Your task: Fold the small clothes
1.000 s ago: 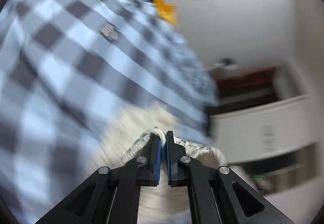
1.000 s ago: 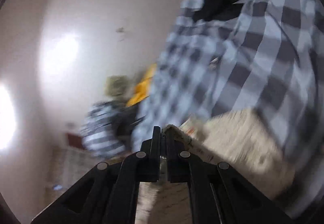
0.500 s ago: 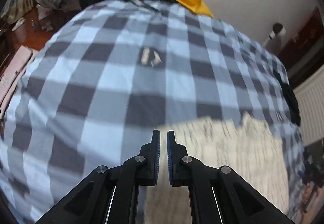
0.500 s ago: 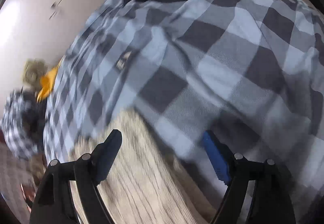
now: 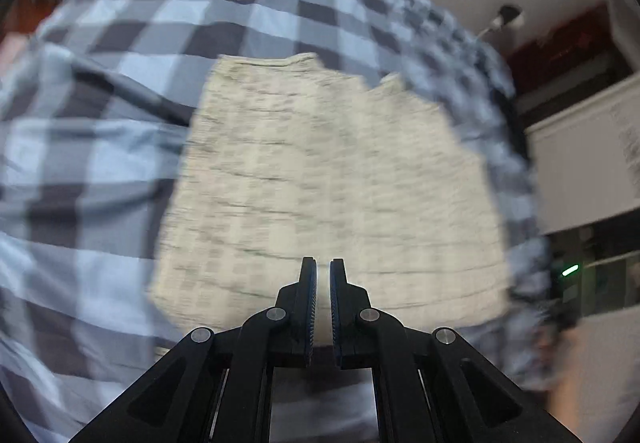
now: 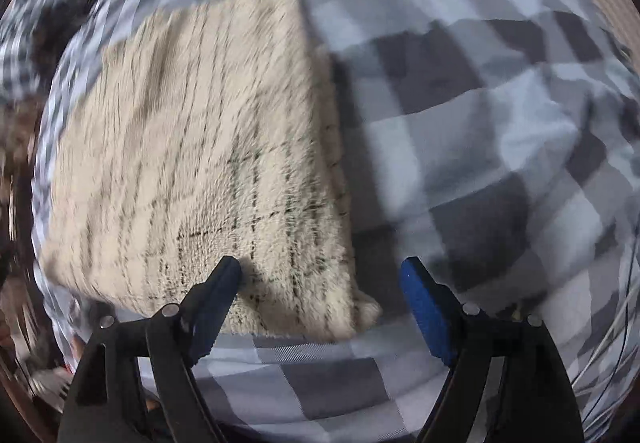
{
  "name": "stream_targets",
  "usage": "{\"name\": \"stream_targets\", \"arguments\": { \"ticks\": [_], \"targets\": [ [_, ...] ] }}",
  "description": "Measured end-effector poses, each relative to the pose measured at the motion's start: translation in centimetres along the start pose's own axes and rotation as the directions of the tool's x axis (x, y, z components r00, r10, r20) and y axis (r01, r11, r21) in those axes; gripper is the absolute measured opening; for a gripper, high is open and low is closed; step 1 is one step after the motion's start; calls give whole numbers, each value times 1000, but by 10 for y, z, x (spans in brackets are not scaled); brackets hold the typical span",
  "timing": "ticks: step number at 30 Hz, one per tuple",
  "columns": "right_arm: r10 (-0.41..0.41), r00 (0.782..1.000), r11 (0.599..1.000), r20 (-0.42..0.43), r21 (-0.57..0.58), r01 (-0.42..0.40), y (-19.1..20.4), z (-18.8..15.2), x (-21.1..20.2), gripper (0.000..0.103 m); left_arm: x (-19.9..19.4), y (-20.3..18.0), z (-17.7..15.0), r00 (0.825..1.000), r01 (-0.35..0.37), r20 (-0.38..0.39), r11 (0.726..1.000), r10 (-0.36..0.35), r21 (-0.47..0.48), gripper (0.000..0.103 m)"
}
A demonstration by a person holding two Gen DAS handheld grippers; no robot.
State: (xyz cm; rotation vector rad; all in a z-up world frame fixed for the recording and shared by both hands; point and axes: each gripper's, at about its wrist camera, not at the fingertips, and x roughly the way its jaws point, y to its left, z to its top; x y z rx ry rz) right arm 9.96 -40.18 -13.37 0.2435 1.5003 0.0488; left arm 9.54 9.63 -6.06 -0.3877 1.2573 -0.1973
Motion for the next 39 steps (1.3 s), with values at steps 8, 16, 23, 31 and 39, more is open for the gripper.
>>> {"name": "stream_targets", "arguments": {
  "ticks": [8, 16, 23, 31, 39],
  "targets": [
    [202, 978, 978, -49, -33, -204, -3, 2, -3, 7, 3, 29, 6, 997, -79, 14, 997, 80, -26, 4],
    [381, 924, 924, -34, 29, -380, -33, -45, -18, 4, -9, 27, 14, 959, -281, 82, 947, 271, 154, 4],
    [202, 967, 975, -158, 126, -183, -38, -50, 22, 9, 5, 34, 3, 896, -440, 93, 843, 434, 308, 4],
    [-177, 927, 979, 331, 154, 132, 44, -32, -95, 87, 15, 37, -3, 955, -276, -14, 904, 296, 325, 4],
    [19, 861, 966, 509, 212, -147, 68, -37, -52, 87, -3, 21, -10, 985, -170, 54, 879, 163, 445, 5]
  ]
}}
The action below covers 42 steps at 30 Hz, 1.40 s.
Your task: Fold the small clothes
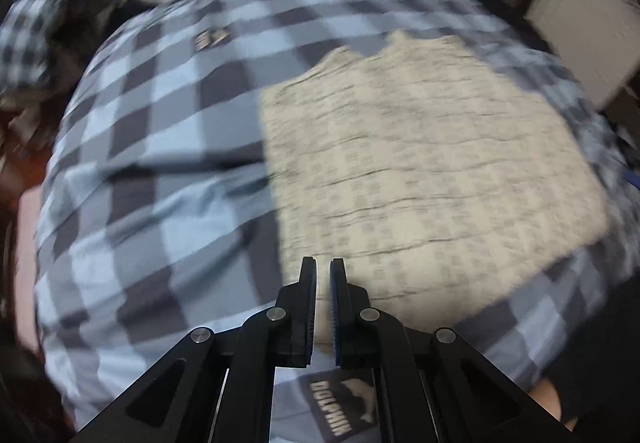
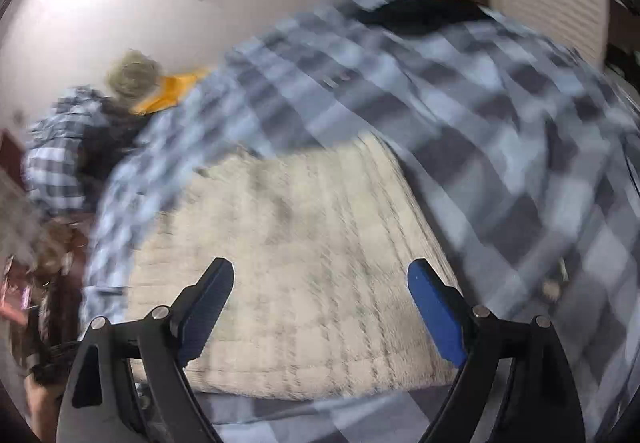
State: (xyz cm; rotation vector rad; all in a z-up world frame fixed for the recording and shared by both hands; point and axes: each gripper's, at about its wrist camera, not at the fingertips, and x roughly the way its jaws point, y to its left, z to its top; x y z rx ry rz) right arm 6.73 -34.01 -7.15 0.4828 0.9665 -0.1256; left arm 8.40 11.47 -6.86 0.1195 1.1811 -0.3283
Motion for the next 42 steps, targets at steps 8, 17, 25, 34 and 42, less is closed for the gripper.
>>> {"name": "stream_targets", "arguments": {
  "ticks": [8, 17, 25, 34, 42],
  "targets": [
    [96, 993, 987, -71, 135, -86, -27, 9, 14, 87, -29, 18, 2, 984, -142, 112, 989, 137, 37, 5],
    [89, 987, 994, -136, -58, -97, 15, 0, 30, 87, -56, 103, 27, 991, -115, 50, 987, 121, -109, 4],
    [103, 982, 983, -155, -133, -124, 27, -6, 32, 87, -23, 63, -10, 999, 8, -54, 1000, -8, -15, 4],
    [126, 972, 989, -197, -56, -139, 16, -4, 35, 87, -12, 42, -14, 991, 126, -45, 992, -125, 29, 103],
    [134, 967, 990, -218, -21, -142, 9, -4, 38, 87, 26, 23, -39, 940, 321, -120, 947, -318, 8, 103]
  ]
}}
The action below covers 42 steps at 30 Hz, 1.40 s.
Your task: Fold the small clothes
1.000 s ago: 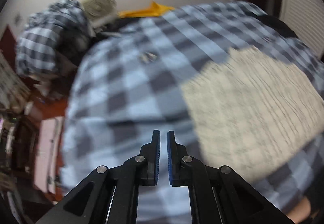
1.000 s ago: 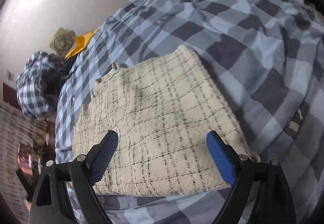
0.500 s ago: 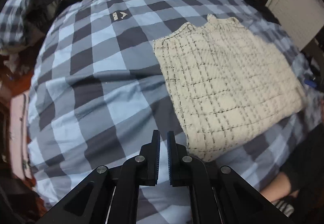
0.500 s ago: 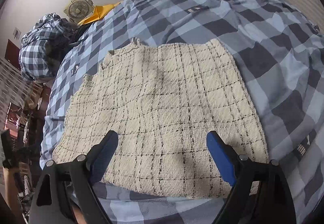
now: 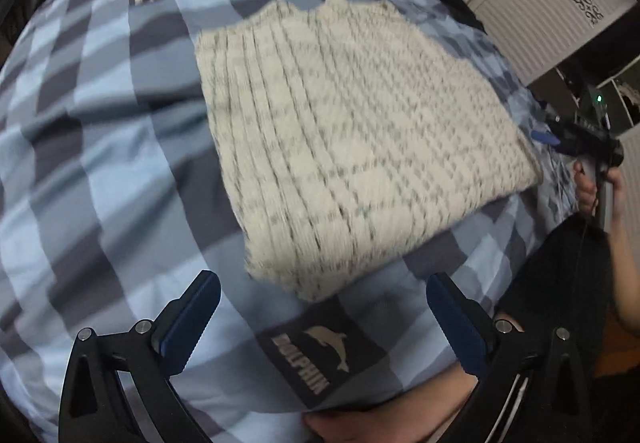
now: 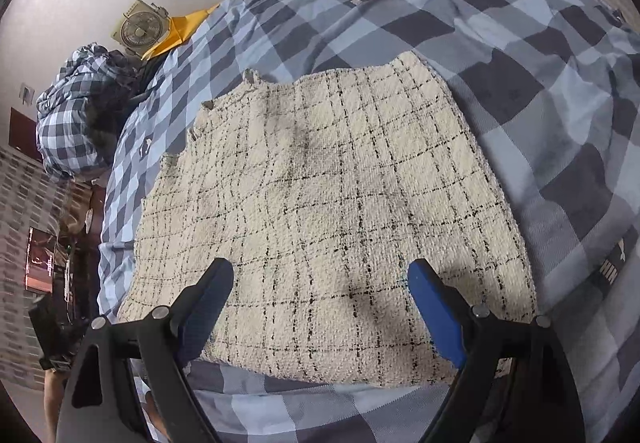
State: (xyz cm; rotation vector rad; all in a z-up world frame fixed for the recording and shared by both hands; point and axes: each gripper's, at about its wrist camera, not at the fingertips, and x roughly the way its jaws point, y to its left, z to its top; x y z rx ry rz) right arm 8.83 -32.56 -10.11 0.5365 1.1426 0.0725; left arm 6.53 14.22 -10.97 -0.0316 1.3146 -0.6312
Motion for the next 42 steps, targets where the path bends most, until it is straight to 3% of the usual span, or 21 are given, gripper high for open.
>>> {"name": "stream_targets", "arguments": {
  "ticks": [1, 3, 5, 6, 7, 8, 9, 10, 11, 13, 15, 17, 19, 21, 23, 24, 28, 32, 37, 39, 42],
  "targets": [
    [-5, 1000, 1000, -5, -3, 5, 1, 0, 1, 87, 5, 1, -5, 999, 44, 13, 999, -44, -1, 103],
    [-15, 1000, 1000, -12, -21, 15, 4, 0, 3, 87, 8, 3, -8, 999, 19, 41, 1000, -19, -6, 103],
    [-26, 1000, 999, -8, -46, 25, 8, 0, 4, 87, 10, -2, -9, 969, -235, 87, 971, 229, 53, 103],
    [-37, 999, 997, -6, -66, 37, 12, -1, 4, 87, 14, -5, -7, 929, -363, 115, 925, 351, 109, 103],
    [-45, 999, 996, -5, -77, 45, 12, -1, 5, 87, 19, -9, -5, 906, -421, 133, 891, 402, 170, 103],
    [-59, 998, 994, -4, -92, 59, 15, -2, 7, 87, 23, -11, -3, 908, -417, 140, 882, 394, 221, 103],
    [-73, 997, 992, -5, -105, 72, 16, -3, 8, 87, 28, -13, -1, 928, -372, 129, 887, 350, 271, 103],
    [-85, 996, 990, -9, -114, 83, 18, -3, 10, 87, 34, -15, 2, 962, -272, 87, 907, 257, 322, 103],
    [-96, 995, 988, -15, -119, 93, 18, -3, 12, 87, 39, -16, 3, 981, -193, 45, 919, 189, 344, 103],
    [-100, 994, 989, -32, -114, 96, 16, -3, 16, 87, 45, -19, 6, 999, -28, -24, 925, 40, 378, 103],
    [-101, 994, 991, -46, -92, 96, 11, -2, 17, 87, 43, -21, 7, 995, 99, -39, 916, -91, 388, 103],
    [-99, 994, 993, -49, -66, 96, 7, 0, 16, 87, 41, -18, 15, 986, 155, -7, 916, -164, 370, 103],
    [-101, 994, 994, -45, -46, 99, 4, 1, 14, 87, 47, -7, 26, 984, 160, 23, 933, -176, 323, 103],
    [-99, 994, 995, -47, -32, 98, 1, 1, 14, 87, 57, 0, 31, 992, 111, 31, 952, -125, 286, 102],
    [-100, 993, 995, -56, -23, 99, 0, 1, 15, 87, 60, 4, 28, 987, 155, -4, 952, -159, 265, 98],
    [-102, 993, 995, -60, -22, 101, -1, 1, 15, 87, 59, 2, 24, 976, 216, -30, 939, -216, 267, 89],
    [-103, 993, 995, -59, -22, 102, -1, -1, 14, 87, 43, -23, -3, 920, 392, -97, 870, -381, 300, 85],
    [-93, 994, 996, -57, -18, 92, -1, -1, 12, 87, 20, -27, -11, 924, 375, -56, 869, -378, 322, 83],
    [-81, 994, 997, -71, -17, 80, 0, -2, 12, 87, 7, 4, -14, 989, 130, 33, 955, -144, 267, 82],
    [-75, 995, 997, -71, -14, 75, 0, -1, 12, 87, 5, 16, -13, 988, 144, 29, 964, -154, 222, 82],
    [-64, 995, 998, -77, -9, 64, 0, -2, 13, 87, 4, 7, -12, 985, 156, 25, 951, -168, 266, 82]
  ]
}}
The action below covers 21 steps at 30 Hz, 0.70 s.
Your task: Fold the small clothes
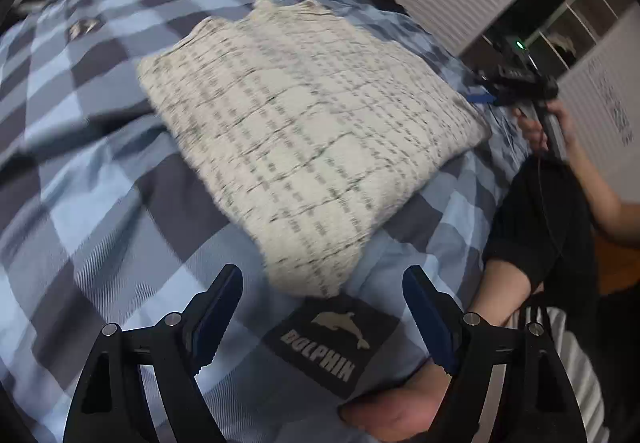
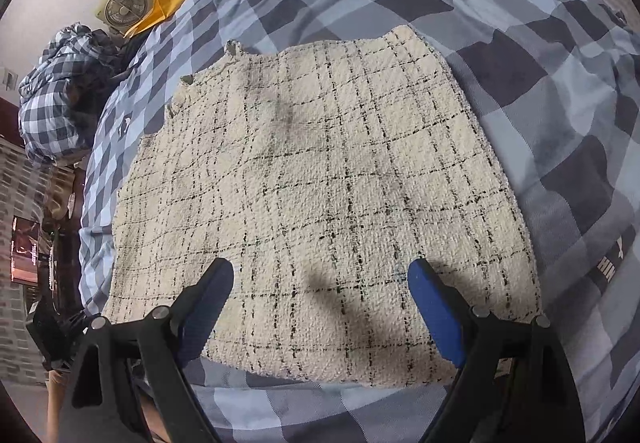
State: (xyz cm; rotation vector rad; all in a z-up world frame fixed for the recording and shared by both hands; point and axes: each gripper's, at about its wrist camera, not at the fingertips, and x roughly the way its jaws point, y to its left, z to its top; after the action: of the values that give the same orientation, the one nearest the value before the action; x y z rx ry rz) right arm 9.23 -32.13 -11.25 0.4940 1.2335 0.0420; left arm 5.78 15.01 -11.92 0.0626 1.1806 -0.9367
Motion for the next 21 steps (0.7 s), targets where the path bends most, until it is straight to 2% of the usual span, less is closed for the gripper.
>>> {"name": "stream_targets", "arguments": {
  "ticks": [5, 8, 9, 10, 13, 15, 17, 18, 20, 21],
  "targets": [
    [-4, 1000, 1000, -12, -9, 3, 2, -1, 3, 87, 34, -4, 13, 997, 30, -78, 999, -28, 25, 81],
    [-10, 1000, 1000, -21, -16, 9, 3, -2, 4, 87, 49, 19, 9, 988, -51, -149, 999, 47, -21, 80],
    [-12, 1000, 1000, -24, -18, 11, 3, -3, 5, 87, 49, 25, 6, 988, -38, -148, 998, 31, -49, 80],
    [-13, 1000, 1000, -25, -19, 13, 3, -3, 5, 87, 46, 29, 5, 992, 4, -125, 997, -14, -78, 80],
    [-17, 999, 1000, -28, -21, 16, 3, -3, 6, 87, 28, 20, 8, 995, 98, -15, 993, -99, -65, 80],
    [-19, 999, 1000, -32, -22, 18, 3, -2, 7, 87, 21, 16, 13, 992, 123, 32, 990, -121, -63, 80],
    [-24, 999, 999, -35, -24, 23, 4, -2, 8, 87, 20, 18, 20, 994, 93, 64, 991, -87, -99, 75],
    [-26, 999, 999, -36, -26, 25, 5, -2, 9, 87, 23, 22, 23, 993, 107, 65, 984, -99, -140, 69],
    [-28, 999, 999, -39, -31, 27, 5, -2, 9, 87, 28, 26, 25, 992, 121, 58, 977, -112, -175, 54],
    [-29, 999, 999, -38, -33, 28, 6, -2, 8, 87, 31, 24, 26, 994, 100, 53, 981, -92, -168, 40]
  ]
}}
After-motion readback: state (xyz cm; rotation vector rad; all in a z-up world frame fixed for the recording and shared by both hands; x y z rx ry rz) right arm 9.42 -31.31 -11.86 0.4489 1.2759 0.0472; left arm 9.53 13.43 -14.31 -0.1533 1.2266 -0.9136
